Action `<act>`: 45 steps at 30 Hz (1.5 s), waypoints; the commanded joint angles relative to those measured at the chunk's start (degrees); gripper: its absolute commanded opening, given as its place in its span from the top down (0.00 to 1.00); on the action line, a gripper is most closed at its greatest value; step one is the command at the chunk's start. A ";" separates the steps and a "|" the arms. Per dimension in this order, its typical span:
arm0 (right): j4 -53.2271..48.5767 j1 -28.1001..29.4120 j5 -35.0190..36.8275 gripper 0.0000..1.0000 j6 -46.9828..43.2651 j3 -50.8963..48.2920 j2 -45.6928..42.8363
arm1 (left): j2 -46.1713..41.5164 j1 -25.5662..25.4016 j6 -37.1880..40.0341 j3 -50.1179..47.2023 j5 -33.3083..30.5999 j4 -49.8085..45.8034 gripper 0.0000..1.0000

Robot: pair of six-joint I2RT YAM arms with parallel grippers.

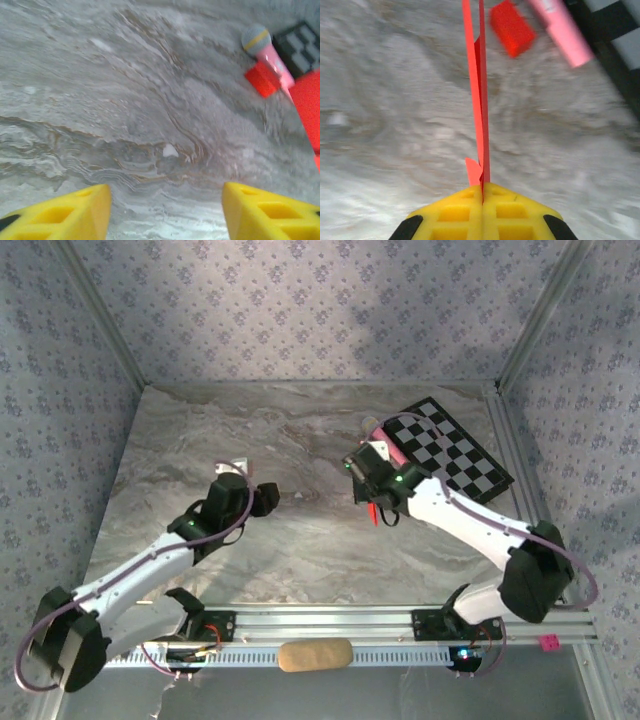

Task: Fold a paper plane with a square sheet of paper (pick it up from the middle)
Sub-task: Turn over the paper at the center of the table, then third fold the triangle at the center of the table.

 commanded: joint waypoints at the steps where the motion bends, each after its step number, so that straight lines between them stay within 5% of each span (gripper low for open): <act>1: -17.70 3.48 18.72 0.98 -0.42 5.98 7.33 | -4.54 1.76 -2.71 -1.64 -4.90 -0.16 0.30; 6: -21.04 8.42 18.50 0.98 0.25 13.76 19.60 | -10.64 5.37 -7.92 -3.84 -7.69 -4.50 0.01; 16: -15.11 12.97 1.70 0.92 -1.60 25.89 36.19 | -18.38 11.11 -6.70 -1.81 -8.57 -16.98 0.00; 24: -6.15 11.52 -14.00 0.80 -2.63 26.90 36.91 | -10.99 13.33 -5.80 1.15 -2.83 -19.20 0.00; 29: 9.99 7.76 -24.78 0.58 -0.63 15.53 27.69 | -3.86 13.42 -1.91 3.18 9.39 -14.83 0.05; 33: 26.30 2.44 -34.93 0.53 1.52 -0.42 16.23 | 2.68 13.52 -1.48 5.14 15.19 -12.67 0.07; 39: 41.98 -8.36 -45.82 0.65 7.21 -19.35 5.11 | 12.88 12.92 -1.31 8.68 24.57 -10.69 0.20; 45: 46.08 -13.48 -53.01 0.82 9.67 -24.52 5.48 | 22.43 8.72 -3.16 12.42 27.41 -9.76 0.29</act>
